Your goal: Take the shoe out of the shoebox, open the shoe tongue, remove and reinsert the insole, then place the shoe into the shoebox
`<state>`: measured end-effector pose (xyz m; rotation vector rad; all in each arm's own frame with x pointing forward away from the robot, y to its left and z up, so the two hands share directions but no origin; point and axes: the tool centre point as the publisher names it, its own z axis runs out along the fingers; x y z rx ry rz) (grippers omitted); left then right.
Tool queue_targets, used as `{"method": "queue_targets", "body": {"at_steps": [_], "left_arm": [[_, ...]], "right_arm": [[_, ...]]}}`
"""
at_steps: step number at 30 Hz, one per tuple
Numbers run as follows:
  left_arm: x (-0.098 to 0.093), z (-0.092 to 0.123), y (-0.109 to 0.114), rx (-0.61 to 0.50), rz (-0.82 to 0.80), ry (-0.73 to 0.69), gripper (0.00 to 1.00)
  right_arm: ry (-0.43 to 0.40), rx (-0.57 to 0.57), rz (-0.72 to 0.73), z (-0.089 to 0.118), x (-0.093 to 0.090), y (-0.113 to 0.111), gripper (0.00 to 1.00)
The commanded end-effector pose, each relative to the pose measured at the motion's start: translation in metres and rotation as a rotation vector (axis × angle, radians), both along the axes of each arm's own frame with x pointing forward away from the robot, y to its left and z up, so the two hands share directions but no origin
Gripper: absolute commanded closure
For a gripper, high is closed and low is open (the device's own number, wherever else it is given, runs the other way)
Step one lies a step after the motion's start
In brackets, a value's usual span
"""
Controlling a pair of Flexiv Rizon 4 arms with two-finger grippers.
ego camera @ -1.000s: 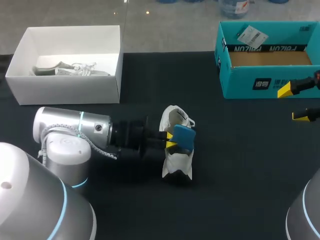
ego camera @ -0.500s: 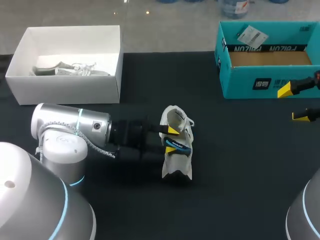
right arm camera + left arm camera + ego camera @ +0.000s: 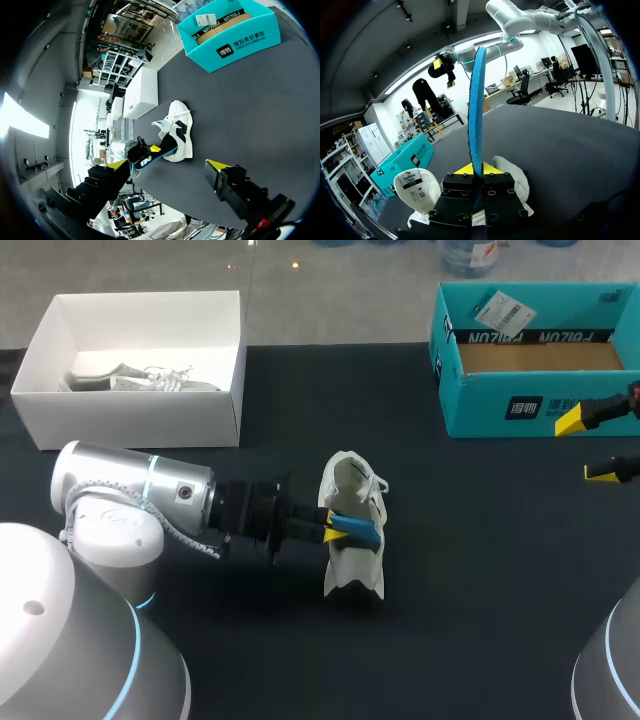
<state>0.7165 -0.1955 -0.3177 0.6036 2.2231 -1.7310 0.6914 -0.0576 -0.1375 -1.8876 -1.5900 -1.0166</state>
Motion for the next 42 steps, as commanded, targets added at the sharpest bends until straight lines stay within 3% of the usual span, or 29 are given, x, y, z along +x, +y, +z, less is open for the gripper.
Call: {"method": "queue_targets", "body": {"at_steps": [1,12,20,21,22,23,24,27,31,33,35,37,42], "left_arm": [[0.012,-0.009,-0.011,0.002,0.011,-0.015,1.00],[0.030,-0.022,-0.017,0.011,0.058,-0.003,1.00],[0.030,-0.012,-0.009,0.000,0.074,-0.011,1.00],[0.029,-0.010,-0.007,-0.002,0.074,-0.012,0.70],[0.027,-0.008,-0.006,-0.007,0.073,-0.018,0.23],[0.024,-0.005,-0.004,-0.011,0.065,-0.017,0.07],[0.022,-0.002,-0.003,-0.017,0.057,-0.020,0.12],[0.015,0.006,0.000,-0.027,0.041,-0.024,0.09],[0.009,0.011,0.002,-0.033,0.023,-0.024,0.15],[0.005,0.011,0.002,-0.033,0.009,-0.022,0.27],[0.003,0.009,0.001,-0.027,-0.001,-0.017,0.55],[0.002,0.005,-0.001,-0.020,-0.008,-0.011,1.00],[0.002,-0.003,-0.004,-0.009,-0.014,-0.005,1.00]], "right_arm": [[0.002,-0.002,-0.001,-0.001,0.000,0.000,0.00],[0.002,-0.002,-0.001,-0.001,0.000,0.000,0.00],[0.002,-0.002,-0.001,-0.001,0.000,0.000,0.00],[0.002,-0.002,-0.001,-0.001,0.000,0.000,0.00],[0.002,-0.002,-0.001,-0.001,0.000,0.000,0.00],[0.002,-0.002,-0.001,-0.001,0.000,0.000,0.00],[0.002,-0.002,-0.001,-0.001,0.000,0.000,0.00],[0.002,-0.002,-0.001,-0.001,0.000,0.000,0.00],[0.002,-0.002,-0.001,-0.001,0.000,0.000,0.00],[0.002,-0.002,-0.001,-0.001,0.000,0.000,0.00],[0.002,-0.002,-0.001,-0.001,0.000,0.000,0.00],[0.002,-0.002,-0.001,-0.001,0.000,0.000,0.00],[0.002,-0.002,-0.001,-0.001,0.000,0.000,0.00]]}}
